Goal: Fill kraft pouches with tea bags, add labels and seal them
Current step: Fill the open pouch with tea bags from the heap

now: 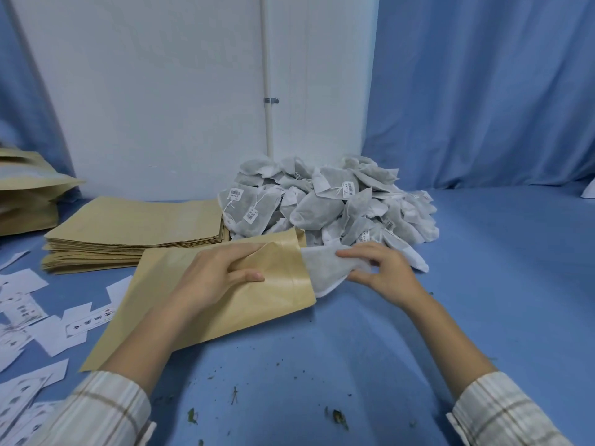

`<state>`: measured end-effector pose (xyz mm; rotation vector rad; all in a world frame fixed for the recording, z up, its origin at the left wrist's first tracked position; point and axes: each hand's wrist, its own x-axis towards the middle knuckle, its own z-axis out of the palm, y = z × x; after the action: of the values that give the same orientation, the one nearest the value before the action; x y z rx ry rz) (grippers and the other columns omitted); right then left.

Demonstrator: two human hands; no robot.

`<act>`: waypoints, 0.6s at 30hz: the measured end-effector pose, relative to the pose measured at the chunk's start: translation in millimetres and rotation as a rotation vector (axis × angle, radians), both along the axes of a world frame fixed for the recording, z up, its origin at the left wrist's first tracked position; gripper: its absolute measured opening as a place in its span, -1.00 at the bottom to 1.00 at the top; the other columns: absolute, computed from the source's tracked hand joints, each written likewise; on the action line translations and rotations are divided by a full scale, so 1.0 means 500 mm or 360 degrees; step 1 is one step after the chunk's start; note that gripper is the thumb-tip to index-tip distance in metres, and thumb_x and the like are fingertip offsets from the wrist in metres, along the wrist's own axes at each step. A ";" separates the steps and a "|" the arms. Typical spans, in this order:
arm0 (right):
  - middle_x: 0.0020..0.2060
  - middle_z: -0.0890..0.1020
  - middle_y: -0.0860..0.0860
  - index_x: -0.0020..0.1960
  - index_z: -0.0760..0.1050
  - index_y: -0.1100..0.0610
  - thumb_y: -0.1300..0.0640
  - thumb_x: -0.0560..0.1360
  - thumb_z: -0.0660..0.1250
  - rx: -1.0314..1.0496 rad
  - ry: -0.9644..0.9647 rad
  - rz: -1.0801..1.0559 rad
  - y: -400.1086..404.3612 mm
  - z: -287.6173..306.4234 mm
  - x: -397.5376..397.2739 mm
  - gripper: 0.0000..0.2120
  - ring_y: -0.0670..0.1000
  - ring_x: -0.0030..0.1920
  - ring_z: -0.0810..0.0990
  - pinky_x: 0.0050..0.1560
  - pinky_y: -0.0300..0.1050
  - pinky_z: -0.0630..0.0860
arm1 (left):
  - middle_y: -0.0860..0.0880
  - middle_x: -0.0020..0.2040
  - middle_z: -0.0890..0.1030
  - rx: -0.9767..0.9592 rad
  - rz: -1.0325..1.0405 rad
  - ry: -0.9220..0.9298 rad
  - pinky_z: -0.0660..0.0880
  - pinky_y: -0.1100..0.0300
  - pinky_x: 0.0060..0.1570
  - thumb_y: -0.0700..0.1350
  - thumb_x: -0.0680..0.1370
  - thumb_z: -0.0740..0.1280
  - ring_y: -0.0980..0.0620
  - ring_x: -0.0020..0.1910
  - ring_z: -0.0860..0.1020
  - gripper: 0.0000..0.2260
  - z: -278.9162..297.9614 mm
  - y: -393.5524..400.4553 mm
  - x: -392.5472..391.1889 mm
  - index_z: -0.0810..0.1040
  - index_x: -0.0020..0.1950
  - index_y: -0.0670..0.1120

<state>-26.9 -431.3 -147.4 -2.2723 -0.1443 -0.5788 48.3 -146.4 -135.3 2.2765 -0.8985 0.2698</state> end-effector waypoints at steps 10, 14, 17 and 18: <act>-0.39 0.29 0.02 -0.35 0.26 0.13 0.32 0.61 0.03 -0.0204 0.0643 0.0415 0.196 0.049 0.044 -0.64 -0.10 -0.37 0.28 -0.40 -0.41 0.27 | 0.35 -0.16 0.54 -0.0004 -0.0151 -0.0057 0.32 0.47 -0.16 0.23 0.38 0.38 0.32 -0.14 0.47 -0.71 0.031 -0.016 -0.049 0.44 0.06 0.41; -0.36 0.55 0.00 -0.26 0.51 0.10 0.41 0.45 0.28 0.0310 0.0285 0.0513 0.222 0.071 0.066 -0.74 -0.22 -0.30 0.50 -0.29 -0.54 0.36 | 0.15 -0.39 0.40 -0.0122 0.0033 -0.0129 0.25 0.42 -0.35 0.08 0.42 0.39 0.25 -0.37 0.33 -0.83 0.047 0.057 -0.030 0.44 -0.25 0.07; -0.16 0.68 -0.07 -0.06 0.64 0.03 0.23 0.44 0.36 0.0514 -0.0134 0.0221 0.231 0.076 0.105 -0.84 -0.19 -0.16 0.58 -0.13 -0.38 0.43 | 0.21 -0.31 0.49 -0.0127 0.0200 -0.0159 0.30 0.45 -0.25 0.06 0.43 0.40 0.29 -0.28 0.43 -0.88 0.058 0.114 -0.014 0.52 -0.06 0.15; -0.15 0.67 -0.06 -0.03 0.63 0.01 0.18 0.47 0.32 0.0458 -0.0185 0.0019 0.235 0.076 0.129 -0.84 -0.13 -0.13 0.58 -0.12 -0.34 0.44 | 0.25 -0.27 0.52 -0.0119 0.0248 -0.0172 0.31 0.47 -0.23 0.06 0.43 0.40 0.30 -0.23 0.46 -0.84 0.060 0.131 -0.010 0.51 -0.03 0.23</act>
<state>37.4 -313.8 -109.3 -1.9594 -0.1231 -0.6803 43.5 -80.7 -105.5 2.2828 -0.7522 0.4915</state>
